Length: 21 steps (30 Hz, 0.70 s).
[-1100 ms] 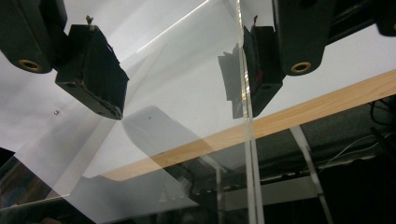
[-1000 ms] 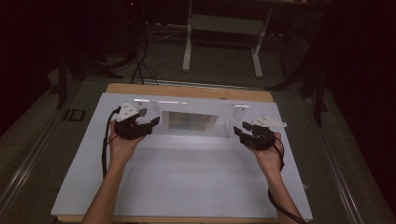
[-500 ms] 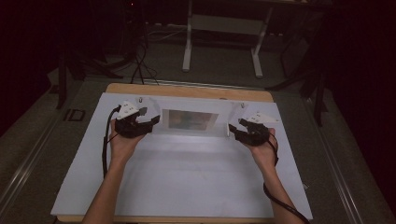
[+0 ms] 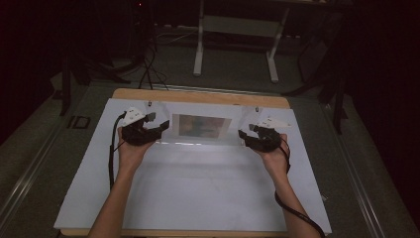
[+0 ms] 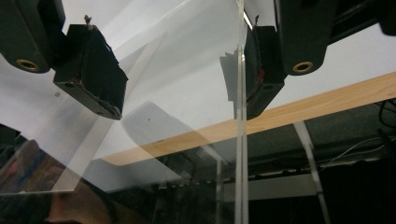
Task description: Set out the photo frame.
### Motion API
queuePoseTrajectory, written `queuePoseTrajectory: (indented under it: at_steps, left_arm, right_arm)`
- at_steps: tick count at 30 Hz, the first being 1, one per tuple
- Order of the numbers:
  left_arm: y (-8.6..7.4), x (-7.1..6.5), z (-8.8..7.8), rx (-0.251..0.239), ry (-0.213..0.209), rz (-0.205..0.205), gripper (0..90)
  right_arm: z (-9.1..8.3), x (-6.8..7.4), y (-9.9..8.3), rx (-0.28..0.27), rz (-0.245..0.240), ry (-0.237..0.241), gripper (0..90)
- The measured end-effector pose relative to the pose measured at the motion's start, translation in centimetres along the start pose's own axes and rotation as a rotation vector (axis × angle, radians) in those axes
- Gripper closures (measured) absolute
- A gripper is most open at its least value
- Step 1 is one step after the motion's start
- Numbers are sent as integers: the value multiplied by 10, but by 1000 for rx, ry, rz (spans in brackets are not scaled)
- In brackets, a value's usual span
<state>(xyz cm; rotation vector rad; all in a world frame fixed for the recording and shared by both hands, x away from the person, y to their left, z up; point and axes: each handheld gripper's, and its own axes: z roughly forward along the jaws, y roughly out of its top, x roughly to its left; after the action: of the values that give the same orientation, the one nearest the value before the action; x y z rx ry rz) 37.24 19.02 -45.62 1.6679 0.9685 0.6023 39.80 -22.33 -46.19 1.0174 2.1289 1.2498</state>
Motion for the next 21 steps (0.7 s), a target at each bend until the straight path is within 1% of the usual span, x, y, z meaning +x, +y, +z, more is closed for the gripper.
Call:
queuePoseTrajectory:
  at_steps: [7,12,16,19,21]
  left_arm:
    - [-4,1,-2,-28,-6,4,372]
    - [-6,0,-4,-35,4,8,380]
    - [-7,-2,-4,-37,17,18,384]
    - [-7,-3,-5,-36,38,26,393]
    - [-8,-3,-6,-33,50,22,410]
  right_arm:
    - [1,-1,0,-2,7,7,456]
    - [2,-2,0,-2,6,8,455]
    - [2,-2,0,-1,7,9,455]
    - [3,-2,1,-2,13,6,456]
    - [3,-3,1,-1,15,3,459]
